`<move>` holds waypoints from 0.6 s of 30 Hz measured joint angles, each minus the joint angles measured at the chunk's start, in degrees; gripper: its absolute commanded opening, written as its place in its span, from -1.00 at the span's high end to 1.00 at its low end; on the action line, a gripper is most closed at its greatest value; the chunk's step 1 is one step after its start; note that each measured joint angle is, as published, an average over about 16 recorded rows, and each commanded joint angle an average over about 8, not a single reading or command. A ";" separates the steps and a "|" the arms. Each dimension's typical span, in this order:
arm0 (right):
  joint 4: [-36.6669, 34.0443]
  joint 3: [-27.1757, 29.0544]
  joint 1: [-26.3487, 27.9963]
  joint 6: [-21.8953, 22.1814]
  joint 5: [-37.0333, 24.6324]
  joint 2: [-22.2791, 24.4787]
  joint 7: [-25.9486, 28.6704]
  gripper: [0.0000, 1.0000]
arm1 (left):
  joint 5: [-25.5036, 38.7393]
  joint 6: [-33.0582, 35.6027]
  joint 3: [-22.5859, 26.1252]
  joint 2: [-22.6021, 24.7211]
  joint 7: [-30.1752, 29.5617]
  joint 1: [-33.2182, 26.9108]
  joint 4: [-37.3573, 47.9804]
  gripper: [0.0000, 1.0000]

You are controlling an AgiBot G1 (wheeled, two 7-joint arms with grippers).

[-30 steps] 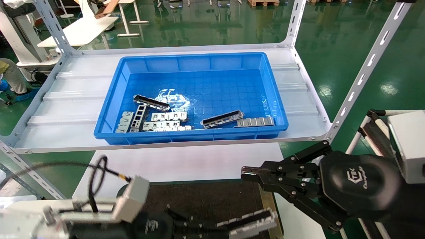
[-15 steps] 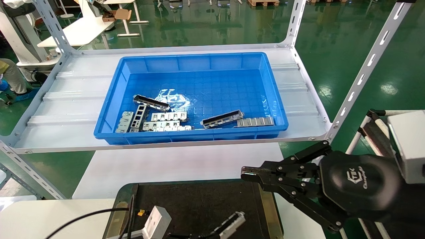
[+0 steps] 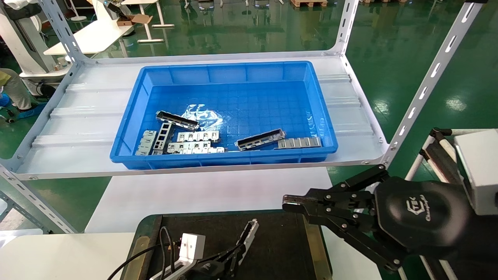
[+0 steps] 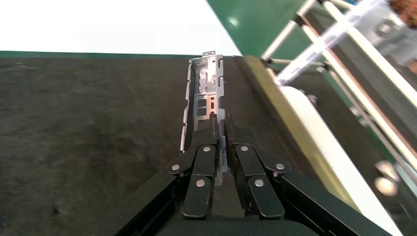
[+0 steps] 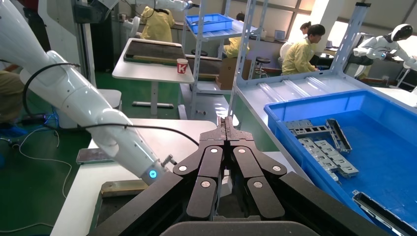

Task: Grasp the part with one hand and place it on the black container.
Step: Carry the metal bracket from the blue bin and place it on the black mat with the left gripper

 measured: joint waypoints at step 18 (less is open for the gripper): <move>0.00 -0.01 0.00 0.00 0.00 0.00 0.00 1.00 | -13.36 -26.88 10.64 7.55 4.42 -3.30 -0.02 1.00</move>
